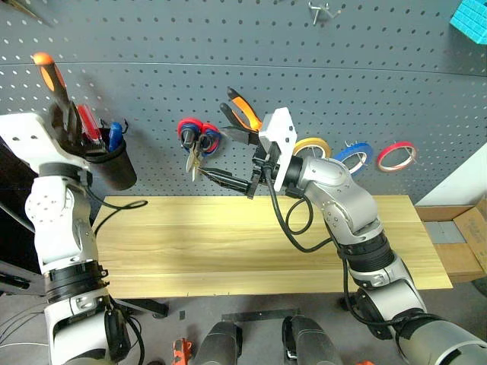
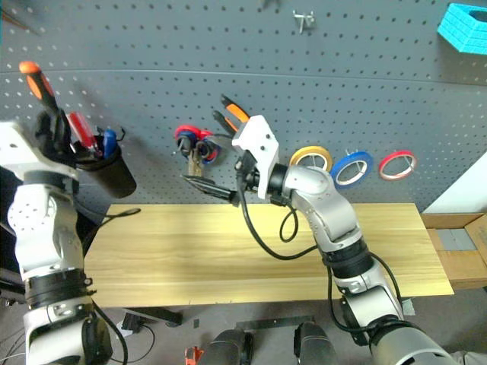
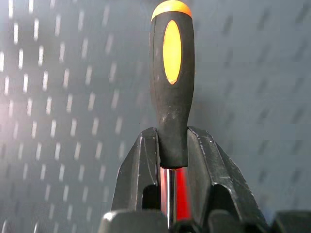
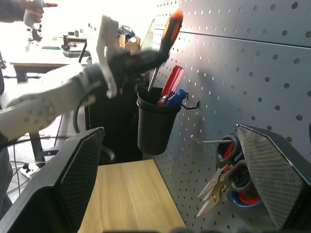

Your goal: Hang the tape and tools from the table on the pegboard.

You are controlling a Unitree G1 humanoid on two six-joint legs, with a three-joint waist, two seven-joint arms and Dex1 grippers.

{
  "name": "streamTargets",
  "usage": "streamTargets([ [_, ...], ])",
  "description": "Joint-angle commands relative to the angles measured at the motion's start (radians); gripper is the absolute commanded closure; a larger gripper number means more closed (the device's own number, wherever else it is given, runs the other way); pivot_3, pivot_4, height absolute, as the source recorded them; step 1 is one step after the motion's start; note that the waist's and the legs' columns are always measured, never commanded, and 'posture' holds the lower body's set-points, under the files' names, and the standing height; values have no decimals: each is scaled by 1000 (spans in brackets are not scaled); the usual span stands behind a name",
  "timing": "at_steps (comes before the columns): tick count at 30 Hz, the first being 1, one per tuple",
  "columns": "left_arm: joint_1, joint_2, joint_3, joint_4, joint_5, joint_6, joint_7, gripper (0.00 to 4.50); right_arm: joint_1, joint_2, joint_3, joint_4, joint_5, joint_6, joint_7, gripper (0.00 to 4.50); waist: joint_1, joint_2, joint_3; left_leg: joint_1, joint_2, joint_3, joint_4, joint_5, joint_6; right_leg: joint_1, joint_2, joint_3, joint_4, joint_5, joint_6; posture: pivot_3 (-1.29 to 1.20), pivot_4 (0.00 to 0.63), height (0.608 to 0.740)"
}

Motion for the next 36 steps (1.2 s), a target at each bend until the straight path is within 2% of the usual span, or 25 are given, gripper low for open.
streamTargets([
  [1, 9, 8, 9, -29, 6, -46, 6, 2775, -8, -3, -2, -34, 4, -10, 8, 0, 0, 0, 0, 0, 0, 0, 0, 0, 0, 0, 0, 0, 0, 0, 0, 88, 138, 740],
  [6, 18, 17, 16, -63, 6, -56, 18, 1222, -9, -11, 1, -32, 18, 5, 38, 0, 0, 0, 0, 0, 0, 0, 0, 0, 0, 0, 0, 0, 0, 0, 0, 96, 139, 740],
  [8, 35, 45, 9, -132, -27, 26, -15, 576, 9, -41, 3, -47, 38, 21, 87, 0, 0, 0, 0, 0, 0, 0, 0, 0, 0, 0, 0, 0, 0, 0, 0, 102, 142, 740],
  [10, 46, 72, 12, -227, -91, 103, -62, 576, 40, -85, 2, -71, 66, 40, 143, 0, 0, 0, 0, 0, 0, 0, 0, 0, 0, 0, 0, 0, 0, 0, 0, 107, 143, 740],
  [14, 163, 147, 16, -463, -333, 337, -239, 576, 116, -154, -49, -115, 132, 95, 176, 0, 0, -1, 0, -1, 0, -1, 0, 0, 0, 0, -1, 0, -1, 0, 0, 104, 147, 740],
  [17, 305, 180, -5, -571, -370, 432, -296, 576, 182, -196, -83, -136, 146, 124, 154, 0, -1, 0, 0, 0, 0, -1, -1, 0, 0, 1, -1, 3, -1, 0, 0, 93, 152, 740],
  [20, 504, 143, -68, -634, -368, 486, -338, 576, 294, -247, -143, -120, 115, 144, 75, 0, -4, 1, 0, 3, 1, 0, -2, -3, 5, 3, 0, 4, -1, 0, 0, 59, 166, 740],
  [22, 566, 122, -97, -629, -342, 482, -349, 576, 338, -261, -171, -109, 112, 145, 36, 0, -4, 2, 1, 7, 1, 2, -2, -3, 6, 7, -1, 5, -2, -1, -1, 47, 170, 740],
  [27, 577, 81, -154, -397, -204, 380, -352, 576, 441, -327, -256, -29, 78, 109, -2, 0, -1, 5, 0, 13, 2, 1, -2, -3, 6, 14, 0, 3, -2, -3, -3, 15, 158, 740],
  [31, 563, 61, -167, -271, -154, 311, -375, 576, 462, -361, -320, 39, 39, 93, -79, 0, -8, 5, -2, 21, 2, 5, -2, -5, 8, 22, 0, 2, -4, -4, -4, -22, 128, 740],
  [36, 564, 49, -156, -200, -135, 278, -393, 576, 553, -420, -375, 115, -14, 59, -111, 0, -16, 6, -18, 20, 3, 5, -2, -5, 8, 22, -1, 4, -2, -4, -4, -52, 91, 740],
])
